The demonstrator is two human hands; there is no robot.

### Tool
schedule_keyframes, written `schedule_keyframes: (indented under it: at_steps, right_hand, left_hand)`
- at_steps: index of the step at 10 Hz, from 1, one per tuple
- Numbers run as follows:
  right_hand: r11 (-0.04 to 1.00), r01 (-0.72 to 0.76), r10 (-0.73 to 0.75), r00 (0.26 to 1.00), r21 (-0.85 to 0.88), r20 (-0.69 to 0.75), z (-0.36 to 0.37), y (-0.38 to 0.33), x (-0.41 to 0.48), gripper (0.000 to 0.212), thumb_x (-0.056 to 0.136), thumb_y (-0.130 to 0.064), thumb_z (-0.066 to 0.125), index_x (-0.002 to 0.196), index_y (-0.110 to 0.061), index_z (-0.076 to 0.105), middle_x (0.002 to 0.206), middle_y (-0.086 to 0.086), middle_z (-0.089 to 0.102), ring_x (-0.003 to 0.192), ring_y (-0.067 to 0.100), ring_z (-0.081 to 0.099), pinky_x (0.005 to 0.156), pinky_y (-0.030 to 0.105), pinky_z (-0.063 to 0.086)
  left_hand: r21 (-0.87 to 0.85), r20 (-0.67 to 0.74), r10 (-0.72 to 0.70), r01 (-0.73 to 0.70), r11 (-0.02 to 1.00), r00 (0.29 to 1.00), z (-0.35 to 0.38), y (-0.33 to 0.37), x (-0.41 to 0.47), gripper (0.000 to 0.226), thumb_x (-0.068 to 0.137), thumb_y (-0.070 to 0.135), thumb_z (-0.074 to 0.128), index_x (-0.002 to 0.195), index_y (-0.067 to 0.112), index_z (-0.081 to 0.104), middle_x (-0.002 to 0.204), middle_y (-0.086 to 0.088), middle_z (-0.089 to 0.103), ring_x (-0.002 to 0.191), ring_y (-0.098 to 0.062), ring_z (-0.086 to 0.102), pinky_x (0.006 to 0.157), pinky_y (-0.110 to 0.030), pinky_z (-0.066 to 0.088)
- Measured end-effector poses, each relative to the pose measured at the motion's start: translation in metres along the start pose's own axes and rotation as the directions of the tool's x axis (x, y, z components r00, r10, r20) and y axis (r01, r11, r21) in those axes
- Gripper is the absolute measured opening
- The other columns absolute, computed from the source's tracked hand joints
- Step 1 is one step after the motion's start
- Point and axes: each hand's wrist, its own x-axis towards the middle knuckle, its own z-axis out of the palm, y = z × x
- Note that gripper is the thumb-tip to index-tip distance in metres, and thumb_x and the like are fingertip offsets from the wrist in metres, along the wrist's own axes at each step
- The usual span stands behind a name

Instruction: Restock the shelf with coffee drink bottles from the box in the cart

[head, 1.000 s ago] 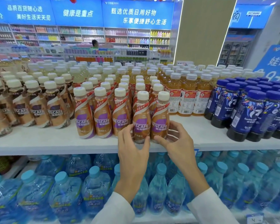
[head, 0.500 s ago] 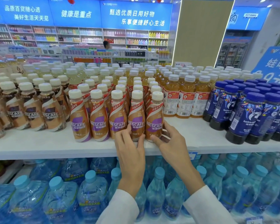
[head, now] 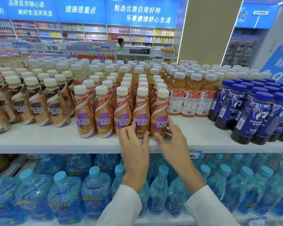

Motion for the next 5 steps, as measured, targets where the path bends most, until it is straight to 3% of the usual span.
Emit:
schedule_keyframes:
  at_steps: [2,5]
  right_hand:
    - [1.000,0.012,-0.012,1.000,-0.006,-0.011,0.000,-0.003,-0.004,0.071,0.093,-0.036,0.069,0.153,-0.029,0.032,0.139,-0.008,0.055,0.121,0.008,0.056,0.103,0.032,0.051]
    - [0.993,0.100,-0.092,0.988,0.059,-0.127,-0.001,-0.001,-0.019,0.060,0.094,-0.026,0.068,0.147,-0.023,0.041,0.134,-0.007,0.050,0.121,0.005,0.051,0.102,0.022,0.044]
  left_hand:
    - [0.011,0.023,0.008,-0.009,1.000,1.000,-0.002,0.001,0.001,0.055,0.090,0.027,0.074,0.136,0.016,0.046,0.126,-0.002,0.048,0.118,-0.022,0.053,0.095,-0.043,0.054]
    - [-0.007,0.137,0.024,-0.024,1.000,0.990,-0.023,-0.006,-0.005,0.051,0.094,0.030,0.067,0.139,0.014,0.049,0.130,-0.002,0.052,0.119,-0.021,0.054,0.098,-0.041,0.051]
